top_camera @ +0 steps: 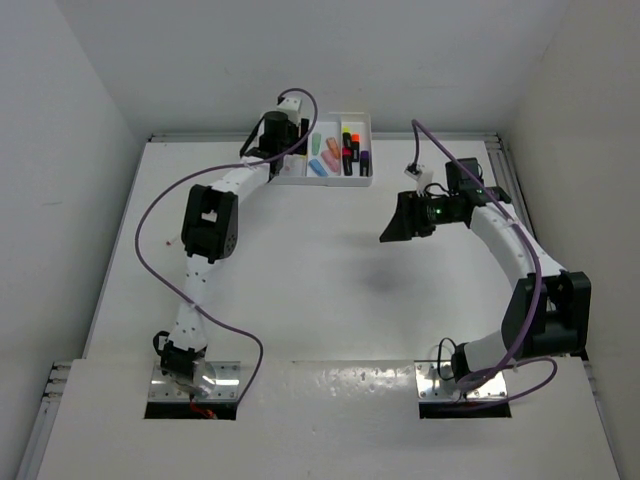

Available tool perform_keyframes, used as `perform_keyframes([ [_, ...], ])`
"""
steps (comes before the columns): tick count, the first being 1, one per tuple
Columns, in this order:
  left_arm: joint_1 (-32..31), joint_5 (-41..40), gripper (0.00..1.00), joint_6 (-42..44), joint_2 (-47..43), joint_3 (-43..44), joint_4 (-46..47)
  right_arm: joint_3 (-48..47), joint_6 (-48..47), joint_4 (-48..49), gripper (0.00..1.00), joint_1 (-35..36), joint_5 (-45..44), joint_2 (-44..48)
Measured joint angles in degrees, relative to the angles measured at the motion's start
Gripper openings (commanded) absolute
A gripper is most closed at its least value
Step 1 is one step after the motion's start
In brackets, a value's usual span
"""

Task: Sort the stationery into containers
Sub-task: Place the stationery into the container

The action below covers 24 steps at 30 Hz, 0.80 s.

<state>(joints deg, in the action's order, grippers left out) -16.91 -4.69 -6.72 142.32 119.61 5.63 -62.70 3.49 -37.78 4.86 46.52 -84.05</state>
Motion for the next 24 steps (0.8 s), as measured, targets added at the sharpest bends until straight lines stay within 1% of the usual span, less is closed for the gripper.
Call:
perform_keyframes([
  [2,0.39,1.05,0.75,-0.07,-0.44,0.00,-0.72,0.00,0.00,0.00,0.64,0.22,-0.09,0.00],
  [5,1.97,4.24,0.74,0.48,-3.41,-0.04,-5.16,0.00,0.00,0.00,0.65,0.68,-0.20,0.11],
  [7,3.82,8.31,0.71,1.77,-7.89,-1.44,-8.55,0.13,0.00,0.11,0.65,1.16,-0.63,0.57],
  [9,6.84,14.84,0.70,4.85,-14.49,-3.91,-12.24,0.94,-0.02,0.48,0.65,2.01,-1.31,1.88],
  [12,14.49,27.23,0.66,11.85,-26.60,-7.76,-19.06,3.13,-0.11,1.09,0.65,3.82,-2.08,4.37],
  [13,17.64,30.38,0.63,14.69,-30.18,-7.78,-22.14,3.82,-0.22,1.16,0.65,4.48,-2.40,5.01],
  [16,27.02,36.20,0.59,23.34,-37.33,-6.51,-31.82,4.68,-0.35,1.25,0.65,6.14,-2.95,5.55],
  [20,35.06,39.45,0.59,33.40,-39.67,-7.15,-44.26,4.72,-0.50,1.31,0.65,7.93,-3.41,5.49],
  [24,38.62,38.34,0.58,42.25,-37.18,-13.88,-54.25,4.72,-0.50,1.29,0.65,9.70,-4.17,4.96],
])
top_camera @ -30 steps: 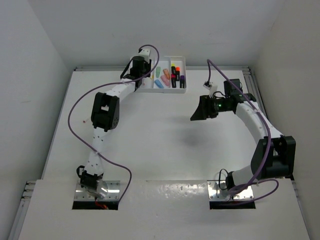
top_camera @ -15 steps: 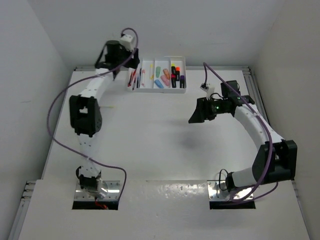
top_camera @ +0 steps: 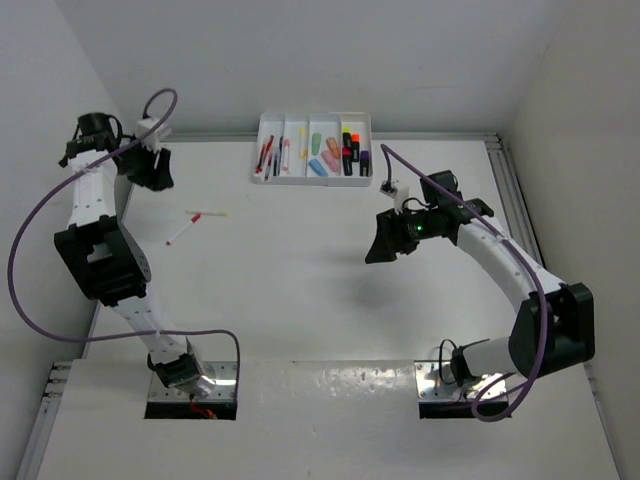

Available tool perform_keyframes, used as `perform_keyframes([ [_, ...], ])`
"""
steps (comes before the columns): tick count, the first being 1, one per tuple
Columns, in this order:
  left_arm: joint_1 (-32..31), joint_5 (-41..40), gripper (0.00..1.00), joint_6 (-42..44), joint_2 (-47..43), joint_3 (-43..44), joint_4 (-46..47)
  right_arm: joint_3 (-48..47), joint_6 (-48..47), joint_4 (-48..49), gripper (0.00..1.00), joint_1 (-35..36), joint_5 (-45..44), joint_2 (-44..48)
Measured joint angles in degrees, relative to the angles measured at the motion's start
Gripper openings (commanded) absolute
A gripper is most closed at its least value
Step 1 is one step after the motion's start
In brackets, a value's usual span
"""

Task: Sort the stationery into containers
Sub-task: Grab a piece of stationery with the left arm

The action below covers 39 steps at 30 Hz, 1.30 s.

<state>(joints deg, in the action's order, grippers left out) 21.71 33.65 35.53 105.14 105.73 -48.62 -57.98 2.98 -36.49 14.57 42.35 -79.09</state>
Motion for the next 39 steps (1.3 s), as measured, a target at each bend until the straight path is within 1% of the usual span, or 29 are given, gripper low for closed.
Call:
perform_keyframes([
  [4,1.38,-3.37,0.58,5.95,4.87,-7.21,-6.43,-0.02,0.02,-0.02,0.65,1.07,-0.37,-0.87],
  [7,1.38,-5.33,0.58,8.07,8.11,-10.82,-7.91,-0.02,0.02,0.00,0.65,1.29,-0.44,-1.33],
  [12,0.92,-8.09,0.58,8.57,9.35,-14.34,-6.51,-0.02,0.02,-0.02,0.65,1.29,-0.72,-1.36],
  [18,-0.90,-11.72,0.57,7.52,12.22,-14.34,-2.25,-0.02,0.07,-0.02,0.65,1.29,-0.94,-1.55],
  [21,-1.92,-12.90,0.53,7.10,14.97,-14.03,-0.96,-0.02,0.07,-0.02,0.65,1.29,-1.29,-1.66],
  [25,-2.67,-13.64,0.45,6.73,18.01,-11.43,-1.25,-0.02,0.07,0.00,0.65,1.29,-1.44,-1.73],
  [28,-2.99,-13.99,0.32,6.43,19.08,-9.73,-0.85,-0.02,0.07,0.02,0.65,1.31,-1.49,-1.79],
  [30,-3.06,-13.97,0.29,6.60,19.65,-9.49,-0.85,-0.02,0.07,0.02,0.64,1.31,-1.46,-1.88],
  [33,-3.34,-13.79,0.21,7.32,19.67,-9.60,-1.09,-0.02,0.09,0.02,0.64,1.31,-1.49,-1.97],
  [34,-3.54,-13.62,0.16,7.72,19.54,-9.99,-1.01,-0.02,0.09,0.00,0.64,1.31,-1.49,-1.97],
  [36,-4.09,-13.22,0.13,8.70,18.29,-11.98,-0.63,-0.02,0.13,0.04,0.63,1.31,-1.51,-1.97],
  [39,-5.62,-12.28,0.08,9.92,15.08,-17.38,0.17,0.00,0.87,0.66,0.63,1.33,-1.51,-1.97],
])
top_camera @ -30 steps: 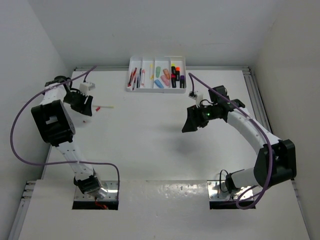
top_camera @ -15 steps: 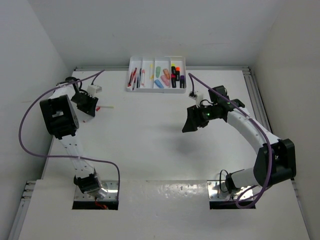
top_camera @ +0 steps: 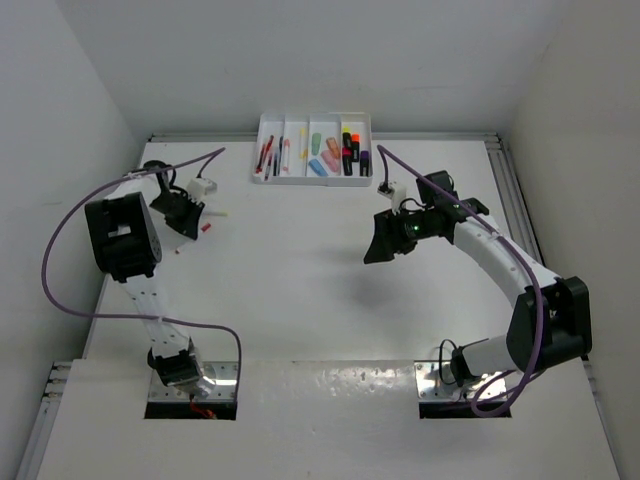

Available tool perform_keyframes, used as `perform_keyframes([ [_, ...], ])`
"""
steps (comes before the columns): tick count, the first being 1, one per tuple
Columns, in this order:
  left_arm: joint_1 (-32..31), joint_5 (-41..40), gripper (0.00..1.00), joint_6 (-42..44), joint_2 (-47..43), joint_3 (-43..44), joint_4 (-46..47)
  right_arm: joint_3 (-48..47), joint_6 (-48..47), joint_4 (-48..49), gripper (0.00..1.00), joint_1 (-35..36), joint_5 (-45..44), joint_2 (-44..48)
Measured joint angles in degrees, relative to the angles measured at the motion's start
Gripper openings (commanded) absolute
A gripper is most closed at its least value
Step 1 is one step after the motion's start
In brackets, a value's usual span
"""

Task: Sort the stationery into containers
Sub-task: Grab a piece of stationery with the left arm

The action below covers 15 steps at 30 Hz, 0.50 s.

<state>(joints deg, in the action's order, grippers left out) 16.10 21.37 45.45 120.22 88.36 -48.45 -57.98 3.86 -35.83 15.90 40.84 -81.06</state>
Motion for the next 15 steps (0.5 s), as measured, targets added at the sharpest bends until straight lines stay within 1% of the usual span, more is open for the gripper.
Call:
perform_keyframes([
  [2,-1.49,0.79,0.07,0.59,-2.14,-3.43,-0.13,0.00,0.59,0.61,0.63,0.02,-0.02,0.00],
  [4,-3.37,2.36,0.01,0.79,-4.20,-6.69,-0.50,-0.02,1.09,1.14,0.62,0.15,-0.15,0.00],
  [7,-6.62,7.21,0.00,-0.76,-7.56,-12.17,-0.15,-0.72,2.05,1.11,0.62,0.50,-0.22,-0.09],
  [9,-9.16,11.32,0.00,-4.72,-11.17,-15.96,1.70,-2.73,3.02,1.16,0.61,0.52,-0.17,-0.70],
  [11,-11.82,15.28,0.00,-10.45,-15.52,-18.25,5.07,-5.35,4.33,1.70,0.61,0.79,0.00,-1.90],
  [15,-18.14,22.45,0.00,-26.56,-23.82,-19.12,17.86,-11.21,8.37,4.11,0.63,0.81,1.16,-5.57],
])
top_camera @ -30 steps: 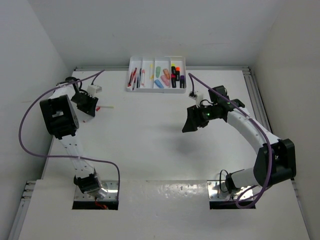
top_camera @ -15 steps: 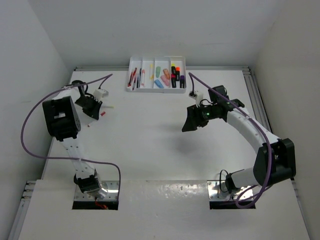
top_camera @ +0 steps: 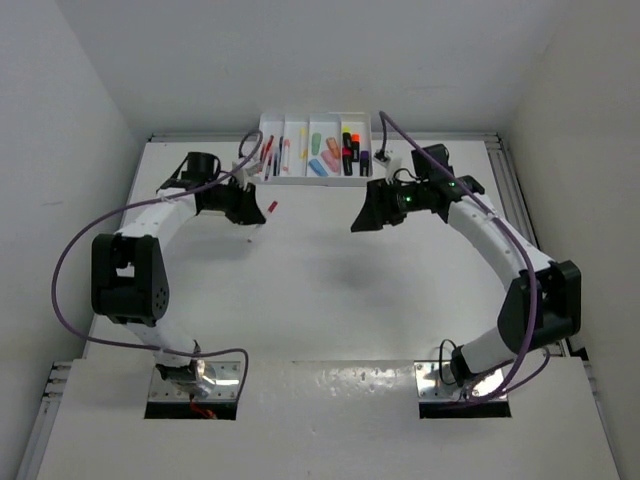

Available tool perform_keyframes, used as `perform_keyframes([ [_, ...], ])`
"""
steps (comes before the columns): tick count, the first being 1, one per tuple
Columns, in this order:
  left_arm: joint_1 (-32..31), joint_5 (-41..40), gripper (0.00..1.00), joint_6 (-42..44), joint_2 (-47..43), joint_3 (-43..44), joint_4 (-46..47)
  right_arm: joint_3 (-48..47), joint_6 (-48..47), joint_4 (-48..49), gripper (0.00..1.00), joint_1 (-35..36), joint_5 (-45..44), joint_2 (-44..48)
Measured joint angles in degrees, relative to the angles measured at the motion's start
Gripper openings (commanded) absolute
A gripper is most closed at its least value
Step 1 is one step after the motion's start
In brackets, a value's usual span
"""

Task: Sort the stationery into containers
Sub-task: Grab a piece of stationery with the left arm, then pass the stationery from the left arm to the right

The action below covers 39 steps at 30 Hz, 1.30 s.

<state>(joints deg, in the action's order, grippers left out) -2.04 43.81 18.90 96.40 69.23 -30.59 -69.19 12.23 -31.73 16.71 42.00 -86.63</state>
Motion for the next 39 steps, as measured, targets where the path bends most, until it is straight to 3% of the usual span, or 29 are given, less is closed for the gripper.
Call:
perform_keyframes([
  [4,-6.21,5.66,0.00,-18.69,-4.63,-0.90,15.61,-4.59,5.84,3.56,0.65,0.04,2.69,-4.09],
  [6,-8.28,7.74,0.00,-27.23,-5.51,-2.19,22.80,-6.45,9.11,5.42,0.82,0.24,4.31,-6.12],
  [7,-9.07,8.55,0.00,-30.86,-5.55,-2.69,25.59,-7.39,10.58,6.25,0.84,0.35,5.09,-7.15],
  [14,-12.24,11.87,0.00,-48.43,-5.64,-5.44,37.90,-10.03,16.09,9.86,0.83,1.51,8.28,-9.73],
  [23,-16.83,12.94,0.00,-53.07,-6.47,-6.56,41.22,-10.03,21.16,14.19,0.72,1.95,10.73,-10.45],
  [31,-17.94,13.44,0.00,-53.90,-7.80,-7.74,41.70,-10.03,22.86,15.50,0.44,2.47,10.69,-12.09],
  [37,-18.71,13.53,0.00,-53.94,-8.22,-7.87,41.94,-10.03,23.28,16.31,0.41,3.61,10.64,-12.09],
  [39,-19.06,13.51,0.00,-53.92,-8.50,-8.17,41.97,-10.03,23.39,16.39,0.33,3.78,10.67,-12.17],
])
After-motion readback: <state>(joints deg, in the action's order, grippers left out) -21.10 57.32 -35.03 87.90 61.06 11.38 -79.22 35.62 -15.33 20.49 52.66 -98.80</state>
